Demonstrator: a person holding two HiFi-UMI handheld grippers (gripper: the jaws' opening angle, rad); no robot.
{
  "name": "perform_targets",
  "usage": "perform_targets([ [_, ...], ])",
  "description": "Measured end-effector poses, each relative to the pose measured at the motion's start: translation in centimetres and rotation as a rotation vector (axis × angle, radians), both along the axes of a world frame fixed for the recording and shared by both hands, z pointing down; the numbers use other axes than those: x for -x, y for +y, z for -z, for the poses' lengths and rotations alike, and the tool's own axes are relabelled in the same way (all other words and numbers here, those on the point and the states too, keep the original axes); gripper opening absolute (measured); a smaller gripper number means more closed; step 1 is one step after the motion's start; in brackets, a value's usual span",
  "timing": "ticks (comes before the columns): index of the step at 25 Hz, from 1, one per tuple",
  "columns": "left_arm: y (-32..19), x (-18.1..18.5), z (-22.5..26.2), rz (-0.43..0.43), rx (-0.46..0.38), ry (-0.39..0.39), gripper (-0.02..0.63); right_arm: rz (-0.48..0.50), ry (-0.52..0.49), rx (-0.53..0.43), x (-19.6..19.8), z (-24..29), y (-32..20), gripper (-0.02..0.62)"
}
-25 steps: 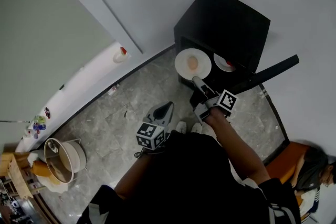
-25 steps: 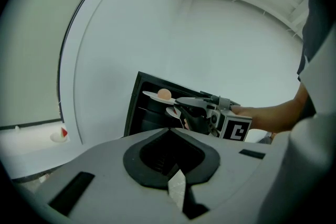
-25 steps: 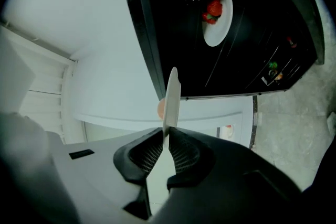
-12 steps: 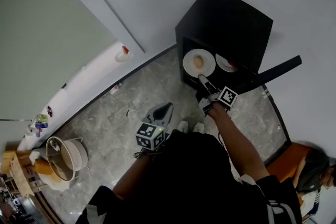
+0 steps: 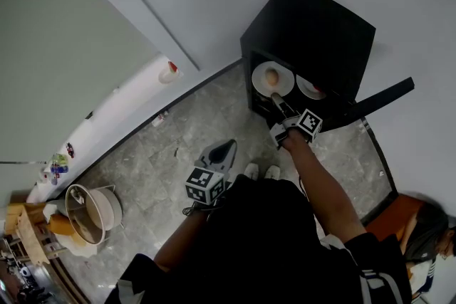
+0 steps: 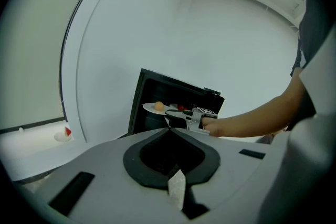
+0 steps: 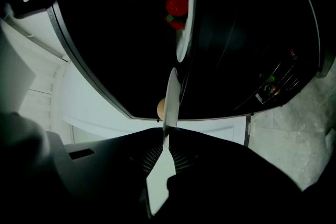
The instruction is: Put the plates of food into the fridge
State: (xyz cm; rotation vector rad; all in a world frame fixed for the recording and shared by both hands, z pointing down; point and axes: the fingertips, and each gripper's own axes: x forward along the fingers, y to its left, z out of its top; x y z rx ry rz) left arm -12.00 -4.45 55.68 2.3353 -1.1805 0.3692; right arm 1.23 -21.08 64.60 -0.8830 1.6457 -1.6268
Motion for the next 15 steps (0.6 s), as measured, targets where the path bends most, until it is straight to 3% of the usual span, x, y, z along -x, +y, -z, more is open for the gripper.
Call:
perform_targets([
  [15, -1.0, 0.5, 0.0, 0.006, 0.002, -0.006, 0.021, -0.132, -0.026, 0.113, -0.7, -2.3, -3.2, 0.035],
])
